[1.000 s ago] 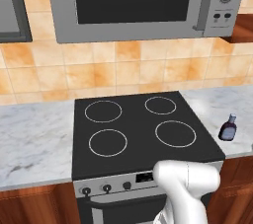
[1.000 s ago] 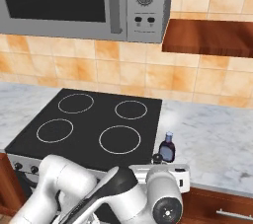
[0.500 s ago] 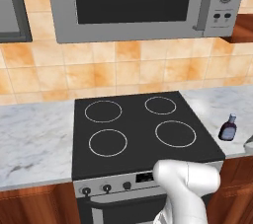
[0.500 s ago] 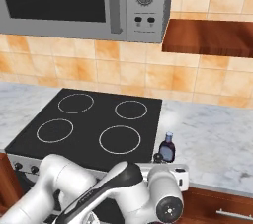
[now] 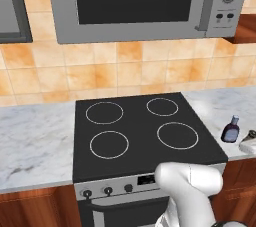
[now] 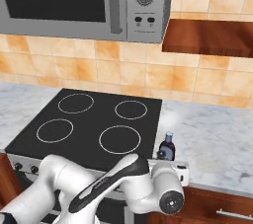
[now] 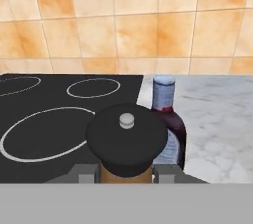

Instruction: Take 2 condiments from the cabinet and move them on the counter near the stove.Make sure the condiments are lined up with each other, next to each other.

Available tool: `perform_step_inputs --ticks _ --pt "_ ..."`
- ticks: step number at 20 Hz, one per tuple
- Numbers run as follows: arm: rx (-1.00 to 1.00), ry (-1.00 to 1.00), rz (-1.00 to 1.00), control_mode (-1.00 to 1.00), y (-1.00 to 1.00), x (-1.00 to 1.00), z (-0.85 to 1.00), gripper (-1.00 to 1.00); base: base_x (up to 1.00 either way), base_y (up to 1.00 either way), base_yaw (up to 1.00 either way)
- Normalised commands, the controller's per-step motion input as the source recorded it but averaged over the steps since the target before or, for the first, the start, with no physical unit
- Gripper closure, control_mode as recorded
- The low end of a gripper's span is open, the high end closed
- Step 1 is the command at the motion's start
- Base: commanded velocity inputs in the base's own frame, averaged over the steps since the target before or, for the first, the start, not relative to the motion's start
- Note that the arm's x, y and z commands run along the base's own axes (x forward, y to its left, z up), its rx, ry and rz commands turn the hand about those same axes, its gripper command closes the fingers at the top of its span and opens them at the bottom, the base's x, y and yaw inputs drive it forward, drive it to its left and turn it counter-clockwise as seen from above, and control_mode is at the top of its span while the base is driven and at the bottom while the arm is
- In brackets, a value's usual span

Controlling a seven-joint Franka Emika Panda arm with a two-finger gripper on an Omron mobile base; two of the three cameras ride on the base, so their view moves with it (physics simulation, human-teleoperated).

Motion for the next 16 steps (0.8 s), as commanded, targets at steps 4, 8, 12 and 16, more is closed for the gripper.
perform_step_inputs --ticks 4,8,12,16 --pt "0.0 0.0 0.0 -1.0 -0.39 0.21 -0.1 1.0 0.0 0.0 0.0" --pt "0.0 0.0 0.0 -1.0 -0.25 0.18 -0.09 1.0 0.0 0.0 0.0" --pt "0.0 0.0 0.0 -1.0 -0.01 0.13 -0.1 1.0 0.0 0.0 0.0" --pt "0.0 0.0 0.0 -1.0 0.0 0.2 -0.19 1.0 0.0 0.0 0.0"
